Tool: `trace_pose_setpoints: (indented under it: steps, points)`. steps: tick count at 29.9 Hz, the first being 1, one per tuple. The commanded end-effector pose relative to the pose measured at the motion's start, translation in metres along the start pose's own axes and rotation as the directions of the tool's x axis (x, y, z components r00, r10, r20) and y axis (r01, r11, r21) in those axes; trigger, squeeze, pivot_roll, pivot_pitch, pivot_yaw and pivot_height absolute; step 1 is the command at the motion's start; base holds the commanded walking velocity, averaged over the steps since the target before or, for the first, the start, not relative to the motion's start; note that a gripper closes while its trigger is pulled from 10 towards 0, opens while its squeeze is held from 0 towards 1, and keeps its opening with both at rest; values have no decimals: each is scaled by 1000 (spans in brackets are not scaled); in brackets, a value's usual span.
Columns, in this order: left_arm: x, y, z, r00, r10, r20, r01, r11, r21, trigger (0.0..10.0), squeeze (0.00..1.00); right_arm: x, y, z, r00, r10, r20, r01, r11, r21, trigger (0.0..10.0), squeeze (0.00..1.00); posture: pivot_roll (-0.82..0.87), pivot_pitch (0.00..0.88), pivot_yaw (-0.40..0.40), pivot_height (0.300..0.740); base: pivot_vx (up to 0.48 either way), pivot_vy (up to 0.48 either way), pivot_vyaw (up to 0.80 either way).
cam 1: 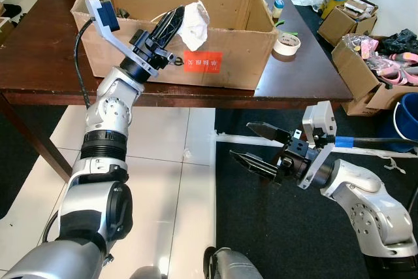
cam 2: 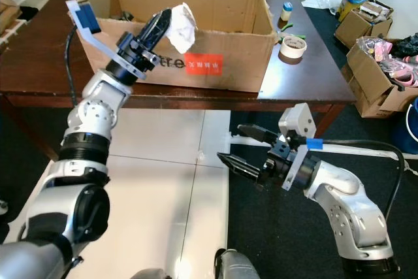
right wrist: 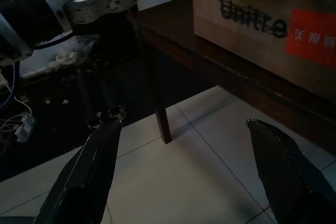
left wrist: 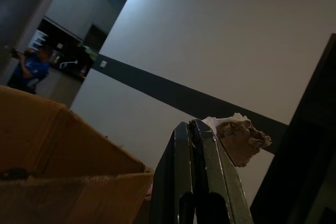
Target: Picking trash to rubbish bin
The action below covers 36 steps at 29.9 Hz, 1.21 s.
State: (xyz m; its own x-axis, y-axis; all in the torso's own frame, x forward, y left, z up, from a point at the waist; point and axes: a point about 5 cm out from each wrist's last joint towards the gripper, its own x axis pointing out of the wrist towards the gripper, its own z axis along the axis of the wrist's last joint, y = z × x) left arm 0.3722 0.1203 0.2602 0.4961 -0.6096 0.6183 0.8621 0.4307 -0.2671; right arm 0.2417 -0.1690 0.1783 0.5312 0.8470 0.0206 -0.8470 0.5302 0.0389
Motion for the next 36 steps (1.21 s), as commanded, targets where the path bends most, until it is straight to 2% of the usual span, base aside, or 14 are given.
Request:
trace_pose_setpoints:
  steps: [1,19,25,28,36]
  points:
    - [5,-5,-3,999,-31,-10,31,1000,0,10000,0,0,3,1,1000,8,0,-8,1000,0,10000,0,49,98,-42,740,322,0,0]
    - [8,-9,-5,998,-61,-14,61,998,-5,10000,0,2,3,18,995,-1,95,2,1000,-20,10000,0,51,99,-35,740,329,0,0]
    - [15,-19,-1,992,-128,3,128,992,-13,10000,0,0,7,32,989,23,149,-16,999,-45,10000,0,48,96,-35,740,257,0,0]
    - [22,-33,6,974,-226,21,226,974,-16,10000,0,0,12,43,979,54,197,-42,997,-65,10000,0,44,90,-36,740,0,0,0]
    - [30,-39,15,971,-238,41,237,971,25,10000,0,0,15,49,975,66,210,-50,996,-80,10000,0,40,85,-35,740,0,0,0]
